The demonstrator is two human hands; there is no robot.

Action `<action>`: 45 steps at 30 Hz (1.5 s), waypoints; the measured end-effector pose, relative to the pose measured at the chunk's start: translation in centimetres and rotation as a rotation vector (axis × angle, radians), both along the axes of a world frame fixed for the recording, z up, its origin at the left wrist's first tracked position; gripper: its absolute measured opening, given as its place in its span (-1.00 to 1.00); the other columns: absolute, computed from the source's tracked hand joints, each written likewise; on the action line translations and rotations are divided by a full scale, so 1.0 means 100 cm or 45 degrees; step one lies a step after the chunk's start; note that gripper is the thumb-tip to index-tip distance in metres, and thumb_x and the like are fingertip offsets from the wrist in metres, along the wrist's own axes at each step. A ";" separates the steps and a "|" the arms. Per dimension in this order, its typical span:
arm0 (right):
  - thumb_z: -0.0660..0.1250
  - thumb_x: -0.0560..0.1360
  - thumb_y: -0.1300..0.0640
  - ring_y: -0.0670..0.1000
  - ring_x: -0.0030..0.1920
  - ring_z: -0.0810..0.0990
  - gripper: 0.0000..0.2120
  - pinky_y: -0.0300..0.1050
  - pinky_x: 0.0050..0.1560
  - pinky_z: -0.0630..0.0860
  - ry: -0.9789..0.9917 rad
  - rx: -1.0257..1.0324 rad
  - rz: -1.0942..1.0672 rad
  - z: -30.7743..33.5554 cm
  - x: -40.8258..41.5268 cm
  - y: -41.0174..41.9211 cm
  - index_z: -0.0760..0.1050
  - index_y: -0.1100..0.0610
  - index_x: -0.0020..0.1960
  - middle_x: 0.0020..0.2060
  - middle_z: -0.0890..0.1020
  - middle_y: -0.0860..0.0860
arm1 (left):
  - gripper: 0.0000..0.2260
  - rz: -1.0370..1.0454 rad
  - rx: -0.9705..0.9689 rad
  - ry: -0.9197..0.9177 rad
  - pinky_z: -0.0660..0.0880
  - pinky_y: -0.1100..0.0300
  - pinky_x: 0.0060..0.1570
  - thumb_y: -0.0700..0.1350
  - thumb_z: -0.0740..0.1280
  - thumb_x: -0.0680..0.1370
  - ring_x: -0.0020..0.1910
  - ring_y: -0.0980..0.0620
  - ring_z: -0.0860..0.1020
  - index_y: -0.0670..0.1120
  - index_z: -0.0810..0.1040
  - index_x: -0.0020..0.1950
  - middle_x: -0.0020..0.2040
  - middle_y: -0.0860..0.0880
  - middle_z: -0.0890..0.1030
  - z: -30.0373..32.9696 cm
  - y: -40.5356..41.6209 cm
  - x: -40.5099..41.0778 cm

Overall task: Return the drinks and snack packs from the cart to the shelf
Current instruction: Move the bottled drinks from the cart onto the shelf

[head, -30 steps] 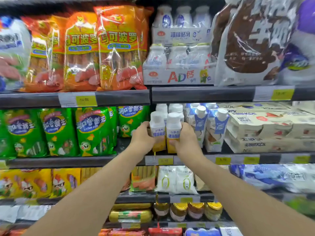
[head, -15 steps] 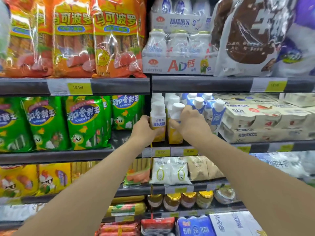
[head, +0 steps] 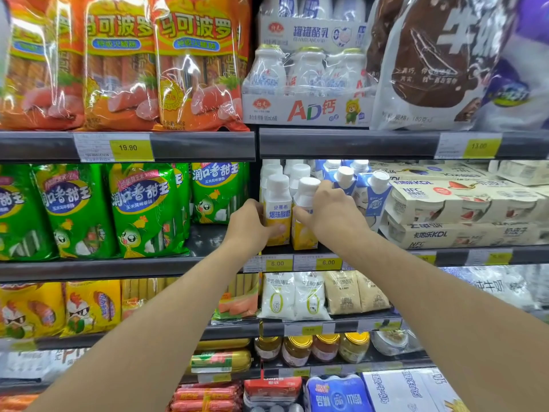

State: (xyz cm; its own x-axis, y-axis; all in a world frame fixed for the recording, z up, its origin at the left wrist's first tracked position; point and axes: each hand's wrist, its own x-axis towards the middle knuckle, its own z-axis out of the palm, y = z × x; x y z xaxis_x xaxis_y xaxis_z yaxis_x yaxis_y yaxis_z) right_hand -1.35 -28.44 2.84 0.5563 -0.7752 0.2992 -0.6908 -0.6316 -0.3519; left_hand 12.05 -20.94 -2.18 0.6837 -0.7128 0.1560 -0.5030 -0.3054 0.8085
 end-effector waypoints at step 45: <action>0.32 0.55 -0.15 0.23 0.06 0.65 -0.46 0.05 -0.04 0.62 0.031 0.048 -0.007 -0.006 -0.008 0.007 0.27 0.20 0.31 0.09 0.61 0.19 | -0.58 -0.043 0.038 0.024 0.46 0.14 0.03 -0.10 0.47 0.50 0.06 0.04 0.52 -0.08 0.44 0.31 0.18 -0.03 0.60 0.008 0.014 -0.003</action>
State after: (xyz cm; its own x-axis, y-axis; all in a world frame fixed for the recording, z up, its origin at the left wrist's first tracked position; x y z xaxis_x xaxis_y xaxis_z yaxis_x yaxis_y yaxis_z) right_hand -2.14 -27.74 2.27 0.5586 -0.7890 0.2558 -0.7032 -0.6140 -0.3584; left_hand 11.79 -19.59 -1.41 0.6616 -0.7400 0.1214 -0.4981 -0.3126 0.8088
